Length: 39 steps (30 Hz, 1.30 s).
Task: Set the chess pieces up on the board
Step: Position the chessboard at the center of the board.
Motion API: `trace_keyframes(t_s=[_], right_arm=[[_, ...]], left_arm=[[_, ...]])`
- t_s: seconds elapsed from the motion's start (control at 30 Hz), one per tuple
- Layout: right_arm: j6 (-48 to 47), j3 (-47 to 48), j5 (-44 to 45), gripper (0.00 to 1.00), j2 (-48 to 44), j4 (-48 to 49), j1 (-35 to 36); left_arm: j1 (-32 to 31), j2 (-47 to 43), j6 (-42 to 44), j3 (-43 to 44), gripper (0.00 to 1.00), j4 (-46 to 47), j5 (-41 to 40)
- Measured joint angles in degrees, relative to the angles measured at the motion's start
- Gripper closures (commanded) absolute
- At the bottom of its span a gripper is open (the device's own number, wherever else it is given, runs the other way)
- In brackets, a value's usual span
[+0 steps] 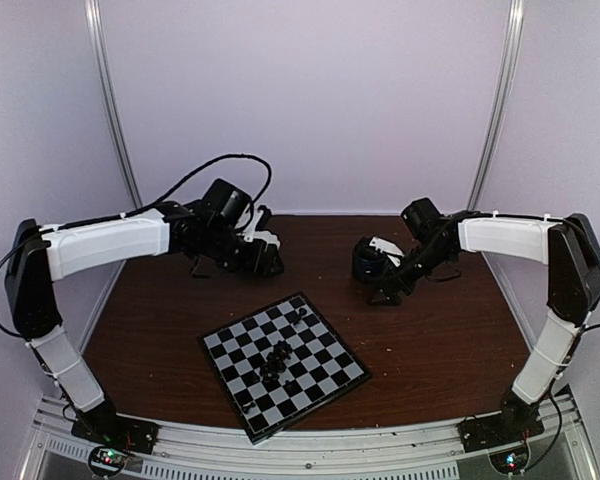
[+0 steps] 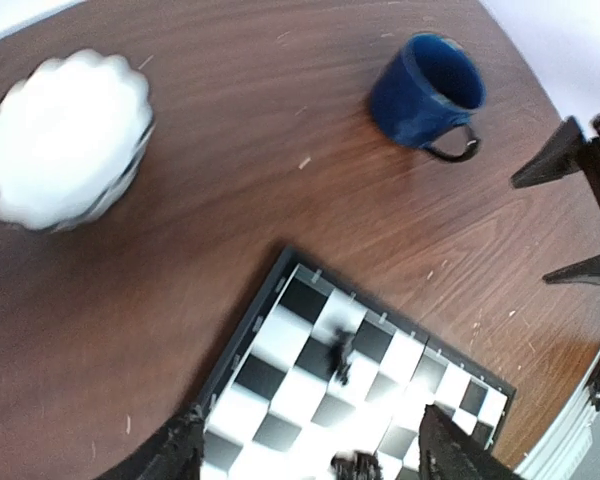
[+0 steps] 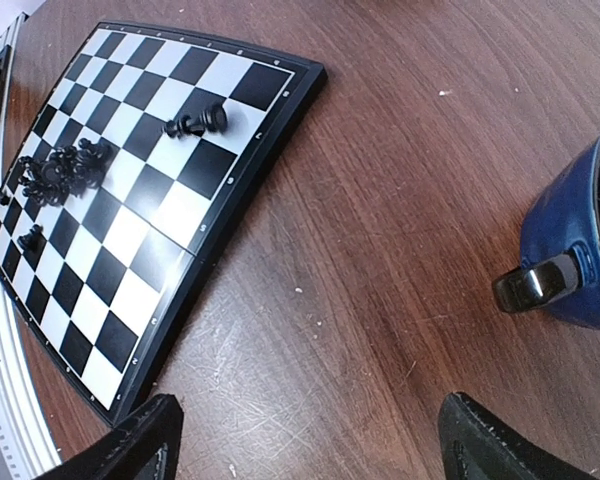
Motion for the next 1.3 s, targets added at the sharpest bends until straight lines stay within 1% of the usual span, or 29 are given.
trace_keyframes(t_s=[0.07, 0.1, 0.13, 0.2, 0.27, 0.3, 0.37, 0.47, 0.6, 0.7, 0.9, 0.97, 1.3], right_arm=[[-0.48, -0.02, -0.55, 0.16, 0.02, 0.04, 0.02], [-0.72, -0.04, -0.76, 0.21, 0.02, 0.04, 0.07], [-1.18, -0.07, -0.96, 0.25, 0.09, 0.0, 0.17], [-1.99, -0.09, -1.51, 0.35, 0.52, -0.02, 0.61], [-3.1, -0.07, -2.16, 0.45, 1.6, -0.28, 1.03], [-3.43, 0.07, -2.34, 0.49, 2.6, -0.7, 1.38], [-4.52, 0.98, -2.54, 0.53, 5.09, -2.21, 2.21], [-5.01, 2.49, -2.49, 0.55, 8.66, -3.85, 3.5], [-4.98, 2.56, -2.45, 0.55, 9.57, -5.16, 5.03], [-4.55, 3.06, -2.45, 0.55, 9.57, -5.75, 5.95], [-3.65, 4.2, -2.54, 0.55, 10.49, -6.58, 6.95], [-3.45, 4.22, -2.67, 0.55, 10.82, -6.75, 6.95], [-3.19, 4.31, -3.26, 0.53, 11.08, -7.39, 6.95]], left_arm=[[-0.04, -4.98, -3.37, -5.14, 0.46, -2.12, -2.95], [-0.24, -7.5, -5.77, -9.25, 0.52, -3.02, -4.46], [-0.33, -8.87, -7.65, -11.8, 0.62, -4.2, -5.31], [-0.74, -11.52, -11.93, -18.58, 0.73, -6.78, -7.06], [-1.55, -13.79, -15.91, -24.39, 0.86, -10.58, -8.24], [-1.81, -14.56, -17.46, -26.05, 0.92, -12.11, -8.66], [-2.34, -16.52, -20.04, -28.83, 0.98, -14.43, -9.07], [-2.47, -18.38, -23.15, -31.04, 1.0, -15.23, -9.44], [-2.54, -18.03, -25.73, -33.64, 1.0, -14.03, -9.05], [-2.64, -17.14, -26.84, -35.21, 1.0, -12.44, -8.26], [-2.69, -13.49, -27.12, -35.36, 1.0, -9.33, -7.23], [-2.71, -11.87, -27.06, -35.23, 1.0, -8.57, -6.75], [-2.71, -4.57, -25.09, -28.3, 1.0, -4.26, -5.62]])
